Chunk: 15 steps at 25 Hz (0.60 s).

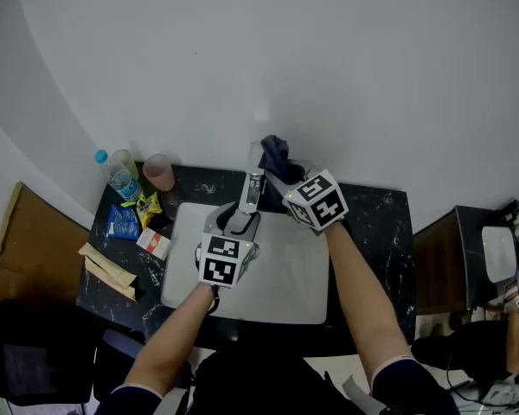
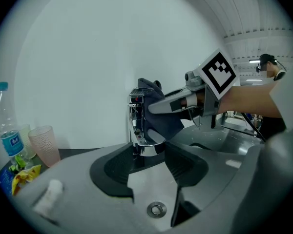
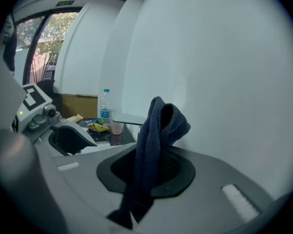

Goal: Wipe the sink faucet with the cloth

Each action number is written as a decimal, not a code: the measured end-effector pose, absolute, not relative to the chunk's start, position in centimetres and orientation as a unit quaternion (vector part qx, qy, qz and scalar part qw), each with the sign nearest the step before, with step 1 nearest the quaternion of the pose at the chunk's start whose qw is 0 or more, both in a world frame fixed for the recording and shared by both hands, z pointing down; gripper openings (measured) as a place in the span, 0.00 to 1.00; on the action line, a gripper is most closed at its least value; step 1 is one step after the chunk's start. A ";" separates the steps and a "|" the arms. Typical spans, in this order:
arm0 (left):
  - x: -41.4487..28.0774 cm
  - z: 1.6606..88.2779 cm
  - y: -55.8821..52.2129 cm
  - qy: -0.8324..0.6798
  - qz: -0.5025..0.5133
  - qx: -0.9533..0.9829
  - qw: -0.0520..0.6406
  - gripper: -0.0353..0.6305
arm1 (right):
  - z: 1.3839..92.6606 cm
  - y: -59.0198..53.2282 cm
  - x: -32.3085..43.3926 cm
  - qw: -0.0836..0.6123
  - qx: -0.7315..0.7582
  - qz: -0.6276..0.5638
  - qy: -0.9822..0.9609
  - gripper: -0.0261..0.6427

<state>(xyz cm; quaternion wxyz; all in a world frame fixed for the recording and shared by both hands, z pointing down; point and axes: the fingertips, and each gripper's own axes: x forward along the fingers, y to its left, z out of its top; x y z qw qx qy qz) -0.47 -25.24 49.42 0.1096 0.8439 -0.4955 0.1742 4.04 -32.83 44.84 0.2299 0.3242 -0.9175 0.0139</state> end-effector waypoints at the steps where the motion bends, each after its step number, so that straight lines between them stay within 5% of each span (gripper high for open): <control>1: -0.4 49.4 -25.2 -0.493 0.175 0.845 0.108 0.36 | 45.0 -32.6 4.0 0.233 0.323 0.005 -0.917 0.14; 15: -0.4 49.2 -24.4 -0.464 0.190 0.861 0.088 0.33 | 47.7 -26.1 2.8 0.208 0.268 0.032 -0.940 0.14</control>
